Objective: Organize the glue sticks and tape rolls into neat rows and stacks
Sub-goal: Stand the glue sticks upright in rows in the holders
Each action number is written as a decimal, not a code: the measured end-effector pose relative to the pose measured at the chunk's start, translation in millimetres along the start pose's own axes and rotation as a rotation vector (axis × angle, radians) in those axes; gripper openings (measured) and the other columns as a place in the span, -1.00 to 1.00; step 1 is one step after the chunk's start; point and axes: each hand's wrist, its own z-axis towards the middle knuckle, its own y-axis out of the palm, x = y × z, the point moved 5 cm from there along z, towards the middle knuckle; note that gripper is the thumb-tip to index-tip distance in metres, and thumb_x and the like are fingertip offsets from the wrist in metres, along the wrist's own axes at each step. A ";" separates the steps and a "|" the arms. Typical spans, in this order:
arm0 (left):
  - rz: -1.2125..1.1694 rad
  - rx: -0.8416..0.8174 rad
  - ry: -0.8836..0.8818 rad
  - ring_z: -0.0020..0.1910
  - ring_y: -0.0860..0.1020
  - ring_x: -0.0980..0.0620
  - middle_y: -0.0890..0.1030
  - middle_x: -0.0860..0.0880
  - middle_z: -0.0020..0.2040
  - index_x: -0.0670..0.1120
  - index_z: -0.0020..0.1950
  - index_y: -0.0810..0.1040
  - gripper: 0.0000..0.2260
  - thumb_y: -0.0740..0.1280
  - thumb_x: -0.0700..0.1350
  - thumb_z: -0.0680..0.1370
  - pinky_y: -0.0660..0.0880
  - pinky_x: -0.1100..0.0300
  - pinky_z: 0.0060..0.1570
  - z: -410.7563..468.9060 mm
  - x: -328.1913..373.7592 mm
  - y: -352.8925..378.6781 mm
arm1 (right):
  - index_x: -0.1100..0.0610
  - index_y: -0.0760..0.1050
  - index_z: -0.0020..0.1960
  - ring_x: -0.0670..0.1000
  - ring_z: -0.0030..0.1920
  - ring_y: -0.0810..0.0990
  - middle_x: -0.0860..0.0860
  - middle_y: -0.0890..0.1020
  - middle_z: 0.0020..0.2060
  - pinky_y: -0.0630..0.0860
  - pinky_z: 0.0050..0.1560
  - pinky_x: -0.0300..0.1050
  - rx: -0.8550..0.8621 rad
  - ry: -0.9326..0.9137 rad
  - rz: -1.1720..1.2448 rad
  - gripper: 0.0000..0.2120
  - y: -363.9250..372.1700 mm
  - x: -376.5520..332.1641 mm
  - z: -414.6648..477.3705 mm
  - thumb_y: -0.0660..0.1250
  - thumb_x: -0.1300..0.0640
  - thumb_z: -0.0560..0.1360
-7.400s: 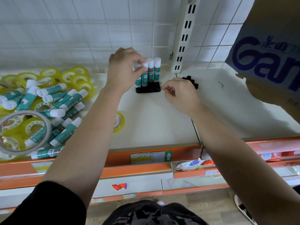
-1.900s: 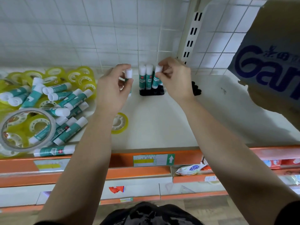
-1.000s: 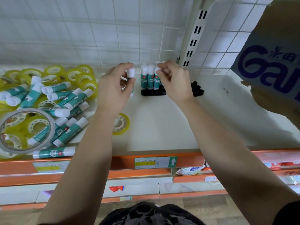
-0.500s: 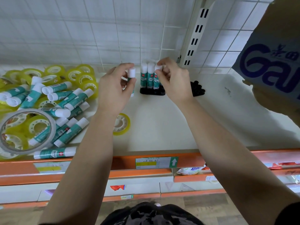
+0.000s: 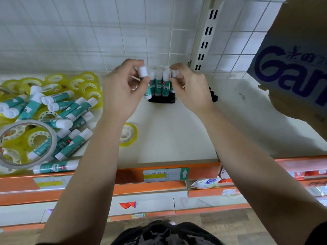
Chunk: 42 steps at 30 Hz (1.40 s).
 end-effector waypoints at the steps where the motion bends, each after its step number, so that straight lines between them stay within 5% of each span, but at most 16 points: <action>1: -0.018 -0.008 -0.002 -0.22 0.60 0.16 0.58 0.08 -0.18 -0.11 0.15 0.58 -0.76 0.42 -0.12 0.50 0.56 0.23 -0.14 3.4 3.4 1.7 | 0.15 0.55 0.13 0.11 -0.29 0.62 0.10 0.65 -0.20 0.57 -0.24 0.01 -0.004 0.009 -0.003 -0.78 -3.1 4.8 -1.3 0.27 0.18 0.50; 6: -0.003 -0.073 0.109 -0.19 0.58 0.20 0.63 0.06 -0.16 -0.14 0.10 0.59 -0.74 0.44 -0.06 0.47 0.46 0.35 -0.17 24.6 28.0 18.9 | 0.20 0.62 0.00 0.00 -0.26 0.58 0.11 0.68 -0.16 0.59 -0.15 0.01 -0.064 0.032 -0.021 -0.82 -13.7 30.6 -14.0 0.28 0.22 0.47; 15: 0.084 -0.140 0.195 -0.08 0.57 0.08 0.66 0.02 -0.07 -0.09 0.14 0.61 -0.70 0.44 0.00 0.46 0.28 0.52 -0.11 39.7 23.1 64.0 | 0.15 0.63 0.00 0.12 -0.18 0.58 0.06 0.65 -0.21 0.55 -0.10 0.00 -0.119 0.070 -0.030 -0.80 -12.1 48.1 -30.0 0.30 0.20 0.42; 27: 0.147 -0.142 0.218 -0.04 0.53 -0.02 0.66 0.13 -0.10 -0.01 0.01 0.64 -0.72 0.48 0.09 0.38 0.44 -0.08 0.01 36.5 -1.2 80.2 | 0.15 0.62 0.00 0.12 -0.15 0.56 0.04 0.64 -0.23 0.54 -0.08 0.05 -0.133 0.097 0.032 -0.81 -11.1 48.5 -32.3 0.30 0.21 0.43; 38: 0.189 -0.155 0.222 -0.06 0.54 -0.03 0.65 0.03 -0.08 -0.07 0.03 0.64 -0.72 0.49 0.01 0.39 0.37 0.04 0.01 34.4 -3.5 84.3 | 0.14 0.62 0.01 0.08 -0.16 0.55 0.02 0.63 -0.22 0.54 -0.08 0.00 -0.128 0.114 0.038 -0.80 -11.0 49.7 -32.1 0.29 0.21 0.43; 42: 0.178 -0.176 0.210 -0.05 0.56 -0.07 0.59 -0.06 -0.03 -0.09 -0.03 0.67 -0.71 0.51 0.03 0.33 0.46 -0.15 0.00 34.8 -7.0 86.3 | 0.14 0.62 0.02 0.04 -0.15 0.53 0.01 0.63 -0.21 0.52 -0.07 -0.04 -0.133 0.127 0.031 -0.80 -10.8 51.1 -31.6 0.30 0.22 0.44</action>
